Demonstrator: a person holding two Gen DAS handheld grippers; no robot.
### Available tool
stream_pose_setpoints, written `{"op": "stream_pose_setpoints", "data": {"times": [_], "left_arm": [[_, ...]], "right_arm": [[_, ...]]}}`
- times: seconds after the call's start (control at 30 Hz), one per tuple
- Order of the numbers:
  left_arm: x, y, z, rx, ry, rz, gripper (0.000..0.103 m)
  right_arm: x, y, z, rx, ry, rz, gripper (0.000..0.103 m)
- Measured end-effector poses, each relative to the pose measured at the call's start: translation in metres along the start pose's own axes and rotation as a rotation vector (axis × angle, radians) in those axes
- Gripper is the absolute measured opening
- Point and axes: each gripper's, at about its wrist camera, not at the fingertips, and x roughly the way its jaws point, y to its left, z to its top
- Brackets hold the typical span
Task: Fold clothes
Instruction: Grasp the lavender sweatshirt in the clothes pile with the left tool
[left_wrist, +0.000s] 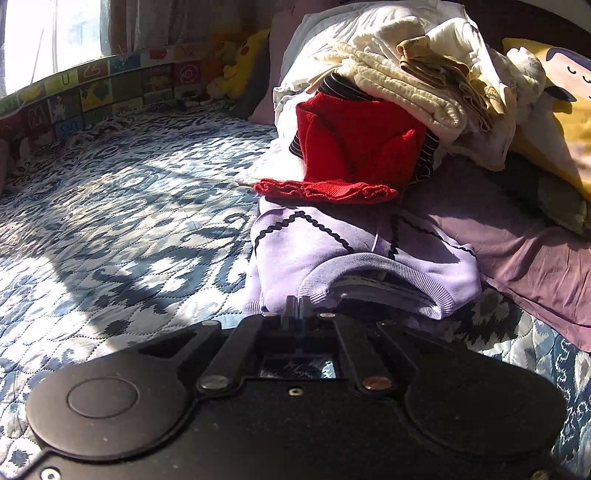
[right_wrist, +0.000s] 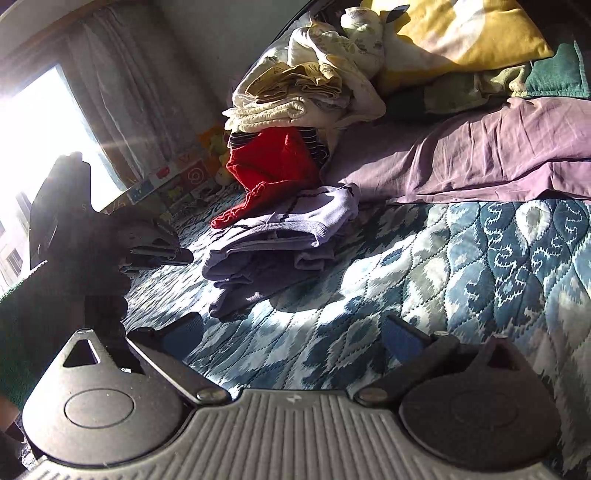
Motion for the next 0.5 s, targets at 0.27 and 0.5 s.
{"op": "stream_pose_setpoints", "data": {"times": [0.27,0.5], "left_arm": [[-0.048,0.022,-0.036,0.053,-0.014,0.005,0.024],[-0.015,-0.006,-0.018,0.053,-0.088,0.001,0.089]], "right_arm": [[-0.012,-0.001,0.0,-0.005,0.0,-0.013,0.102],[-0.009,0.003,-0.004,-0.035,0.004,-0.014,0.102]]}}
